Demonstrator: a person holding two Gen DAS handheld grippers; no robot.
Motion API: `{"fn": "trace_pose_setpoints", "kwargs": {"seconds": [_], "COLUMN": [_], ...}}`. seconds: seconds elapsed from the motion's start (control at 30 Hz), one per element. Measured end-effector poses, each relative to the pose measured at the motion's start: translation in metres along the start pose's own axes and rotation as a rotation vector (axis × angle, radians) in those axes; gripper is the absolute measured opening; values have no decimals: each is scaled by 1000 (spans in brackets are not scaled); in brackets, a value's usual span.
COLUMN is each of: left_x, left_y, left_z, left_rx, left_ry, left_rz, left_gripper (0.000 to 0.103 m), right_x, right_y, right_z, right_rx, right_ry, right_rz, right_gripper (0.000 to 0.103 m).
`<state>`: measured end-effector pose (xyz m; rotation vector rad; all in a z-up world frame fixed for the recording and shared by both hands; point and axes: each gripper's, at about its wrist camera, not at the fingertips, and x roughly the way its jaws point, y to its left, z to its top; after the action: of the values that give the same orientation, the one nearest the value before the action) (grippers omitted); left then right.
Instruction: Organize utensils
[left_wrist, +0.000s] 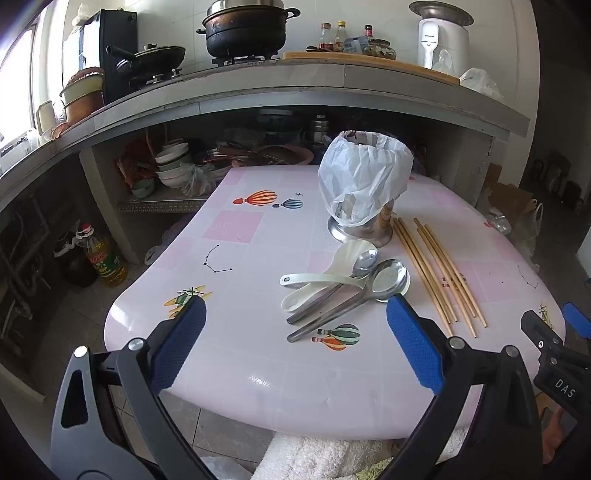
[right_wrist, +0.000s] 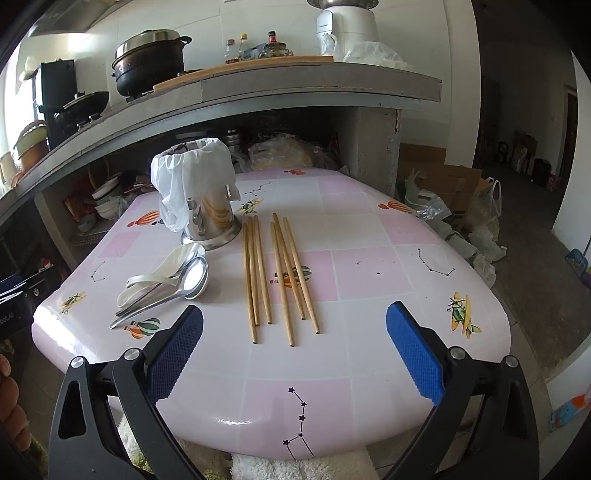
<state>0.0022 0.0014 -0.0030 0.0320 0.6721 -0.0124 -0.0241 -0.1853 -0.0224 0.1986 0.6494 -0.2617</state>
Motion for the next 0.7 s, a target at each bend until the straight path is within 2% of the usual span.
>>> {"fn": "trace_pose_setpoints", "kwargs": {"seconds": [0.7], "left_x": [0], "left_y": [0], "left_z": [0], "left_rx": [-2], "left_ry": [2], "left_rz": [0], "left_gripper": [95], "right_x": [0], "right_y": [0], "right_z": [1], "right_rx": [1], "right_ry": [1], "right_rz": [0], "right_gripper": [97]}}
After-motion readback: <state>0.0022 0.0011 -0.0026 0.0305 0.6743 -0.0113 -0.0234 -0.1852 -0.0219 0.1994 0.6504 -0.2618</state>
